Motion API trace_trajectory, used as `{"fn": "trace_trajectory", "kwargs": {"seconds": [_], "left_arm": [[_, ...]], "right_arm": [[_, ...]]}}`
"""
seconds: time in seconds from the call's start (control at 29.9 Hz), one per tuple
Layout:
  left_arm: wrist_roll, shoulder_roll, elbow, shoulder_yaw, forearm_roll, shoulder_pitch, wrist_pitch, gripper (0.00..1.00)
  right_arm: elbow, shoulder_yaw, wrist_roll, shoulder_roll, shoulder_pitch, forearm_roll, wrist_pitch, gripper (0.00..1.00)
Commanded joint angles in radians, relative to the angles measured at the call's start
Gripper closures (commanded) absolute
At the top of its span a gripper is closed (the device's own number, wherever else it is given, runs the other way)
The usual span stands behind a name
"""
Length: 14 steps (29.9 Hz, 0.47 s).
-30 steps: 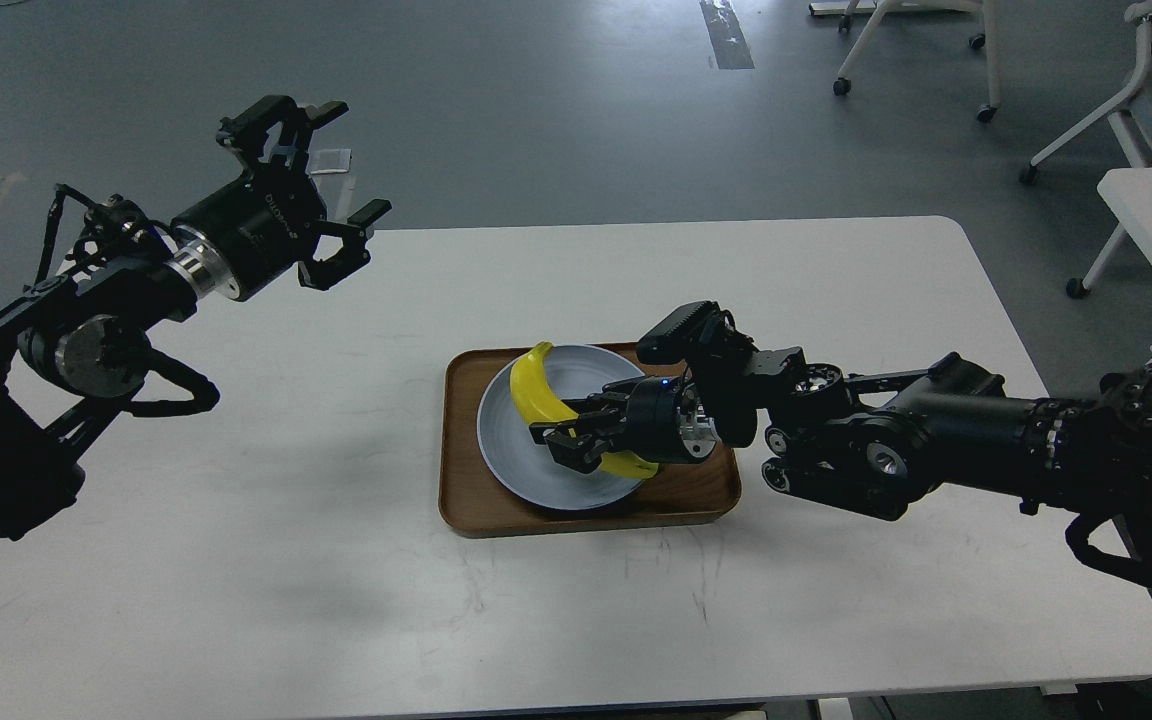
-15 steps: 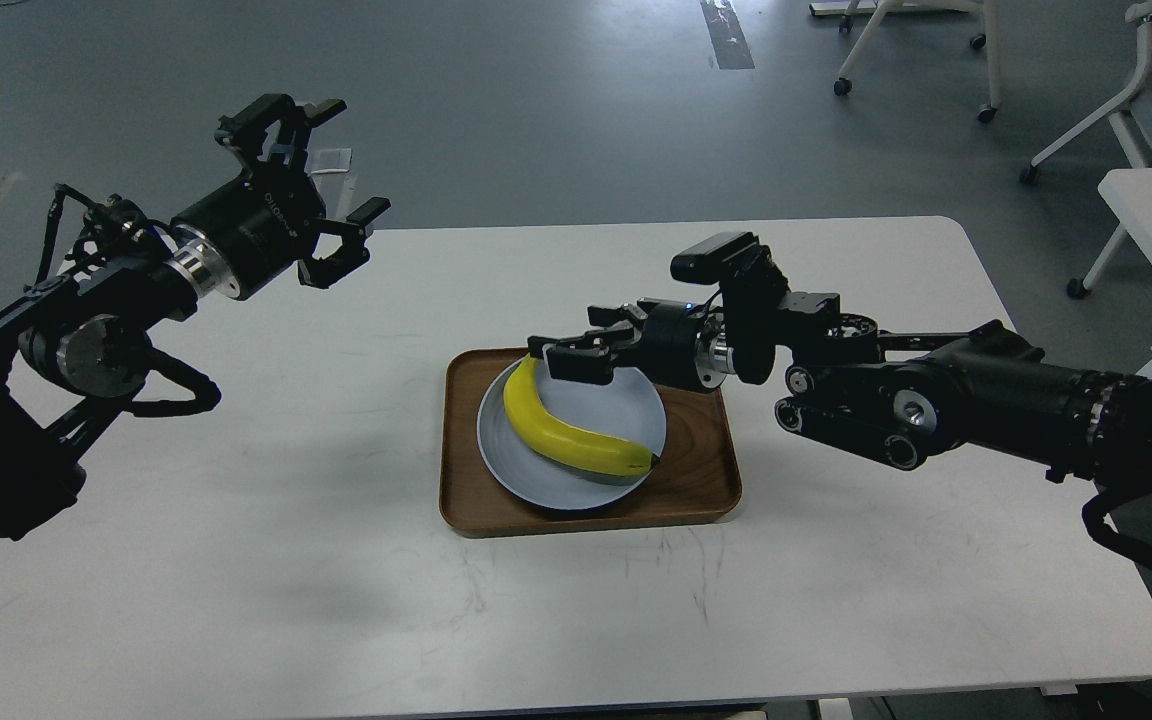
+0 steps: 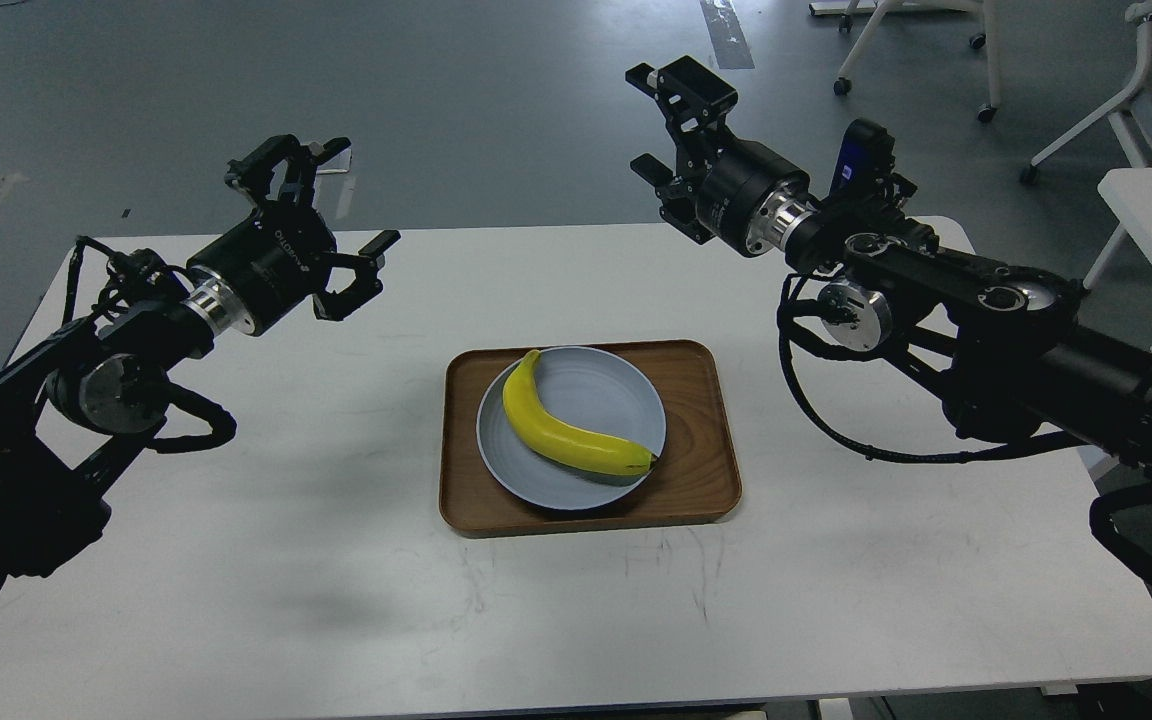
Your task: Place banana on plate with both arms
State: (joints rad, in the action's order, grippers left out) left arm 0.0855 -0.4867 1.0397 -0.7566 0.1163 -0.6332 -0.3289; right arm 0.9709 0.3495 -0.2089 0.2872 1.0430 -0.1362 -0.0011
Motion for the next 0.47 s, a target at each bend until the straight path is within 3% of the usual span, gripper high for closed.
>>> {"fn": "trace_trajectory", "kwargs": {"seconds": [0.0, 0.43], "left_arm": [[-0.004, 0.002, 0.002, -0.055, -0.021, 0.039, -0.001, 0.02], [-0.009, -0.003, 0.003, -0.078, -0.037, 0.11, -0.001, 0.02]], "right_arm": [[0.003, 0.089, 0.066, 0.012, -0.049, 0.129, 0.007, 0.01], [0.061, 0.155, 0.063, 0.088, -0.159, 0.129, 0.041, 0.0]]}}
